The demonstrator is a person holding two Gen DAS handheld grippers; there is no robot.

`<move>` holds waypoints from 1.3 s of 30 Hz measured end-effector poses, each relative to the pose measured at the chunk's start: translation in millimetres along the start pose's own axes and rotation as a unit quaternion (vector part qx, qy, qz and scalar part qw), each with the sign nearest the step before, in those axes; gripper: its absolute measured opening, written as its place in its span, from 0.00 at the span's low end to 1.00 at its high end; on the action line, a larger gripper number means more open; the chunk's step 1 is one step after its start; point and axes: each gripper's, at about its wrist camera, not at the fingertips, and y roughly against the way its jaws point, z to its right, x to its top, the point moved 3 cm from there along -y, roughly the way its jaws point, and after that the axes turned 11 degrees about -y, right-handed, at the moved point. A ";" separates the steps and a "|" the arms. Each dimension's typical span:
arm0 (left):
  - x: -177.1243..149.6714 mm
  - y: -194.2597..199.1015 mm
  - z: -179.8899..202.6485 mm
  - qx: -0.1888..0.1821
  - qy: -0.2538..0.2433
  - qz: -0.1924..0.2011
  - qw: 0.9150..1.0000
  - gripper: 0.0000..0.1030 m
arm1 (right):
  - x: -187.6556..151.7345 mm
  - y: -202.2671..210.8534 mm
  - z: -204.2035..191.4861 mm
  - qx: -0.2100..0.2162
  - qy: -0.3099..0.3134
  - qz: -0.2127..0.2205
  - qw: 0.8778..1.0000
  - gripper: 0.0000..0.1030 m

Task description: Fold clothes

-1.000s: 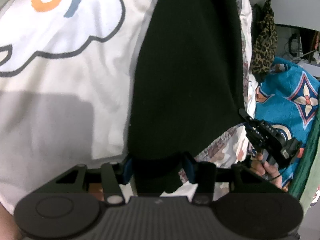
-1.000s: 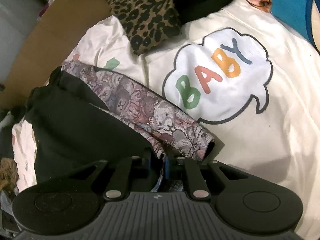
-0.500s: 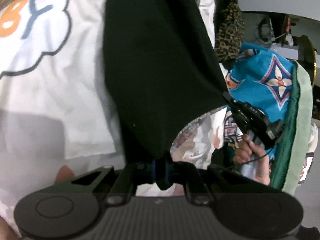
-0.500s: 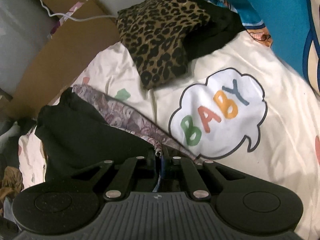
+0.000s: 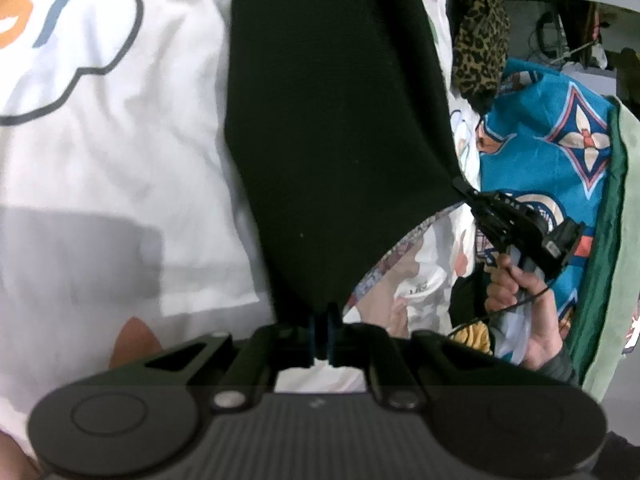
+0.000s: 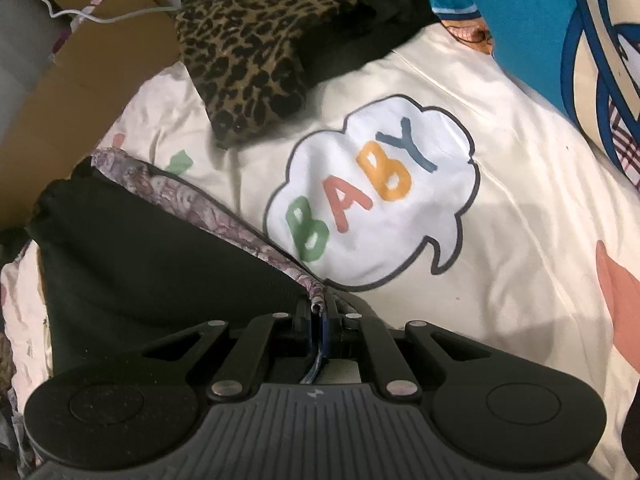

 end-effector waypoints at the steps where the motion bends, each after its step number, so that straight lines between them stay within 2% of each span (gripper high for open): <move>1: 1.5 -1.6 1.4 0.005 -0.002 0.000 1.000 0.12 | -0.7 -1.4 1.4 0.000 0.000 -0.002 1.000 0.03; 3: 4.8 -5.4 3.8 0.023 -0.009 0.001 1.000 0.21 | -0.7 -5.4 4.1 0.004 -0.011 -0.008 1.000 0.03; 5: 7.0 -8.5 4.3 0.023 -0.008 0.001 1.000 0.34 | 0.6 -8.7 9.2 0.009 -0.032 -0.020 0.999 0.04; 7: 7.3 -11.6 5.0 0.015 -0.006 -0.002 1.000 0.37 | 1.3 -9.0 13.1 0.011 -0.044 -0.023 0.999 0.05; 9: 6.4 -15.2 7.0 0.015 -0.010 -0.006 1.000 0.35 | 1.0 -6.9 13.2 0.012 -0.041 -0.022 0.999 0.05; 10: 5.5 -16.7 6.8 0.015 -0.011 -0.007 1.000 0.28 | 1.1 -6.4 12.7 0.011 -0.036 -0.020 0.999 0.05; 11: 4.6 -18.4 5.7 0.014 -0.008 -0.010 1.000 0.11 | 1.1 -6.0 12.2 0.010 -0.031 -0.019 0.999 0.05; 12: 3.5 -20.1 3.3 0.011 -0.001 -0.014 1.000 0.06 | 0.4 -5.1 11.3 0.007 -0.025 -0.016 1.000 0.04; 14: 0.9 -21.0 0.4 0.008 0.006 -0.017 1.000 0.04 | 0.1 -4.1 10.0 0.007 -0.020 -0.012 1.000 0.04; 19: -4.9 -16.2 12.0 -0.004 -0.027 -0.024 0.999 0.03 | 2.7 -1.3 7.2 0.004 -0.008 -0.007 1.000 0.03; 27: -5.5 -20.2 8.5 0.026 -0.028 -0.037 0.999 0.03 | 0.8 -7.6 9.3 -0.003 -0.005 -0.013 1.000 0.03; 36: -3.3 -9.2 16.7 0.030 -0.047 -0.039 0.998 0.03 | -3.4 -2.8 9.4 -0.027 0.011 -0.002 1.000 0.03; 39: -2.5 -10.9 13.7 0.040 -0.048 -0.039 0.997 0.03 | -2.6 -8.1 11.7 -0.025 0.007 -0.010 1.000 0.03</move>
